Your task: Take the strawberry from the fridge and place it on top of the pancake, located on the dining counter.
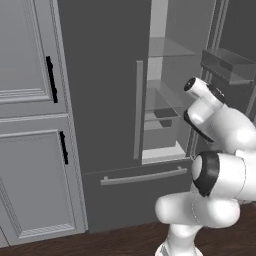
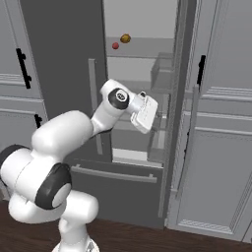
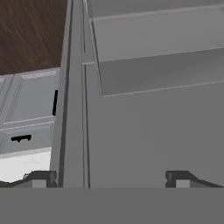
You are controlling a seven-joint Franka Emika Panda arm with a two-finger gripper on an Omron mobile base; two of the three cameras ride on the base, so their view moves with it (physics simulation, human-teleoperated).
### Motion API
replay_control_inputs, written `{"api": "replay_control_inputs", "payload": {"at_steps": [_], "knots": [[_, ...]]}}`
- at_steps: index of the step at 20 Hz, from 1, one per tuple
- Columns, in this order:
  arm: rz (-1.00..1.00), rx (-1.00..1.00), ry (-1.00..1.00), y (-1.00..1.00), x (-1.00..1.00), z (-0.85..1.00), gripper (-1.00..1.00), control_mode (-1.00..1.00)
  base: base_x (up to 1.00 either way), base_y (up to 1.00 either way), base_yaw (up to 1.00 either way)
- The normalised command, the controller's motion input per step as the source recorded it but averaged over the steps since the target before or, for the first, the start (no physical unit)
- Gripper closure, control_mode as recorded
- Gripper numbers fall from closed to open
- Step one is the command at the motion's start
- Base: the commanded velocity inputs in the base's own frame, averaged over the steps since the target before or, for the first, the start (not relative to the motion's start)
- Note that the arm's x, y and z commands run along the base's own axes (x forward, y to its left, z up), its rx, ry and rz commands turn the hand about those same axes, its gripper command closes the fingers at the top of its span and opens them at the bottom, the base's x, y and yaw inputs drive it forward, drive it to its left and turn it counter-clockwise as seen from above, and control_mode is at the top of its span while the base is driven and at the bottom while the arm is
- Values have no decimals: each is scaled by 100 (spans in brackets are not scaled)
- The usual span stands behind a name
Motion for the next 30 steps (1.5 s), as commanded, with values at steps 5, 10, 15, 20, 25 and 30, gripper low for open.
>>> {"api": "replay_control_inputs", "payload": {"at_steps": [5, 10, 15, 20, 25, 30], "knots": [[3, -15, 0, 100, -2, 1, -100, -100, 0, 0, 0], [-24, 16, -18, 97, 0, -4, -100, -100, 0, 0, 0], [-42, 57, -26, 67, 1, -6, -100, -100, 0, 0, 0], [-37, 49, -53, 81, 0, -4, -100, -100, 0, 0, 0], [-36, 41, -94, 90, 0, 9, -100, -100, 0, 0, 0], [-39, 63, -57, 49, 2, 14, -100, -100, 0, 0, 0]]}}
